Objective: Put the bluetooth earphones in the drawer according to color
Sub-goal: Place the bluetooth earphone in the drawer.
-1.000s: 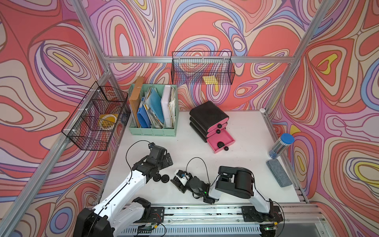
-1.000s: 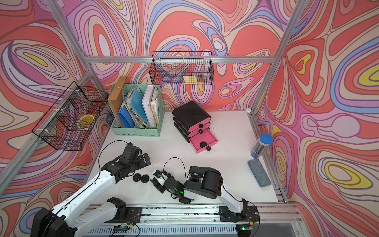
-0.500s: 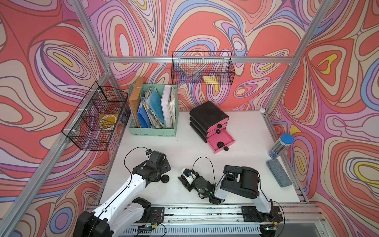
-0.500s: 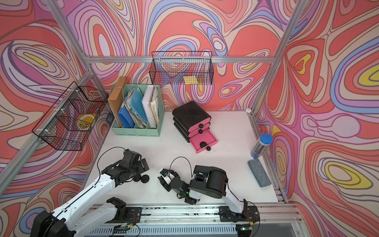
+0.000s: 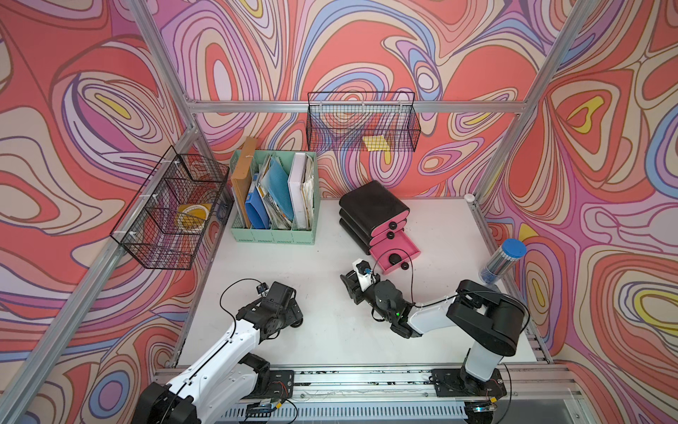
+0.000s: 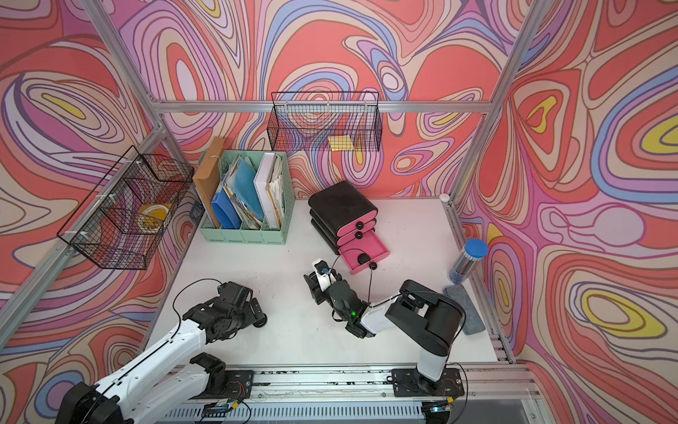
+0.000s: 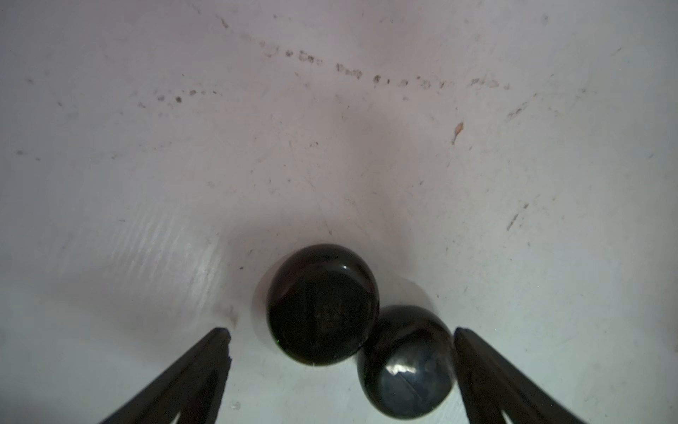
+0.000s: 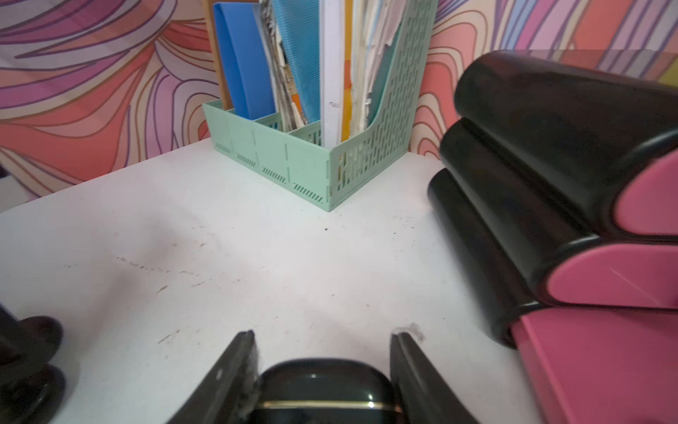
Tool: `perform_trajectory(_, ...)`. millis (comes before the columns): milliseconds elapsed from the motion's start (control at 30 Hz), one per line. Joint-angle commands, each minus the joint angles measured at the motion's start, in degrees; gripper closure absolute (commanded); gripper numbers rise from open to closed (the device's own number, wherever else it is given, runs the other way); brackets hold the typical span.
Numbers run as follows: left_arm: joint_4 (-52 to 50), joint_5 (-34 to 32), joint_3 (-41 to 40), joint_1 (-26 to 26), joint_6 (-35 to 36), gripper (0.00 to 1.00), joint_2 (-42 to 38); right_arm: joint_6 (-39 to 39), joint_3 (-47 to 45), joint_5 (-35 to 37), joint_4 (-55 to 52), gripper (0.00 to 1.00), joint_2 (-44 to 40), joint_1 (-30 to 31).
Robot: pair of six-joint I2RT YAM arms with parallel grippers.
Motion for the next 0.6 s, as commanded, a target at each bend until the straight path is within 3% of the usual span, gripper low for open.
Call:
perform_trajectory(0, 2.6, 3.9, -0.7, 0.2, 0.2, 0.02, 2.3, 2.8, -0.7, -1.9, -7.5, 0.76, -4.0, -4.3)
perform_trajectory(367, 13.3, 14.4, -3.7, 0.1, 0.5, 0.12, 8.4, 6.7, 0.8, -3.3, -20.9, 0.76, -8.6, -16.3)
perform_trajectory(567, 16.6, 15.8, -4.0, -2.0, -1.0, 0.14, 10.0, 7.9, 5.0, -5.3, -26.1, 0.76, -6.9, -22.0)
